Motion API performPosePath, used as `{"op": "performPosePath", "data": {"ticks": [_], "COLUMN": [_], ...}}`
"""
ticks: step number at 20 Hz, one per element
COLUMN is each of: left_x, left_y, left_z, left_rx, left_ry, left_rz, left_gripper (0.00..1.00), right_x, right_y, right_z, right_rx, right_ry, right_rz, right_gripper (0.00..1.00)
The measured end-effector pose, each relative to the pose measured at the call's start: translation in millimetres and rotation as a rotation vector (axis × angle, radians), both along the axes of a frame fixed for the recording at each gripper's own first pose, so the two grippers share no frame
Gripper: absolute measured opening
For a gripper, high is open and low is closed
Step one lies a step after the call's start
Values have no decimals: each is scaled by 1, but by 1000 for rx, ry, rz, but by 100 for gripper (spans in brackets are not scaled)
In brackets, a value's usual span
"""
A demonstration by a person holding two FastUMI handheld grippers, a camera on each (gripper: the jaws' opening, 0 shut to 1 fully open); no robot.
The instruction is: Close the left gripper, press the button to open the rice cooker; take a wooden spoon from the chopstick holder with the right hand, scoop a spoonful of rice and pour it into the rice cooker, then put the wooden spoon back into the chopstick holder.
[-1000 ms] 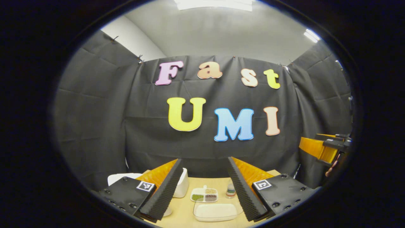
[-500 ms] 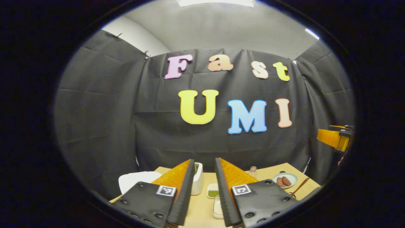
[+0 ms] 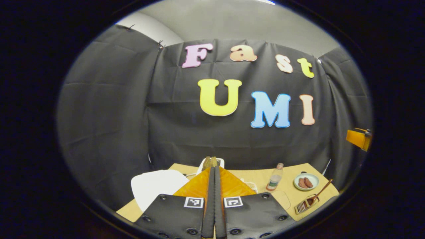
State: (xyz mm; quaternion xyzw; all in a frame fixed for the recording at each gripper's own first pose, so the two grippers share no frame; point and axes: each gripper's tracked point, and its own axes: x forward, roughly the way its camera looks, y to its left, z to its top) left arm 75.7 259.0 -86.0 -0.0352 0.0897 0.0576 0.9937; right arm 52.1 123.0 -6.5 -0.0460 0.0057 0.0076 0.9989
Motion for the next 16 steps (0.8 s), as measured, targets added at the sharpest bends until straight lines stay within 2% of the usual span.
{"op": "performPosePath", "data": {"ticks": [1, 5, 7, 11, 14, 16], "left_x": [2, 10, 15, 27, 31, 35], "left_y": [14, 76, 97, 115, 115, 112], "left_z": [-15, -60, -81, -122, -142, -156], "left_rx": [-19, -107, -160, -292, -275, -296], "left_ry": [33, 158, 216, 331, 375, 406], "left_rz": [15, 92, 104, 94, 83, 78], "left_gripper": [9, 9, 9, 8, 8, 9], "right_x": [-2, -11, -15, -20, -24, -26], "right_y": [3, 1, -4, -16, -25, -28], "right_z": [0, -7, -12, -21, -23, -25], "right_rx": [-10, -32, -35, -33, -33, -27], "right_ry": [-2, 10, 24, 55, 60, 66], "right_rz": [4, -6, -23, -63, -91, -104], "right_gripper": [98, 98, 98, 98, 98, 98]}}
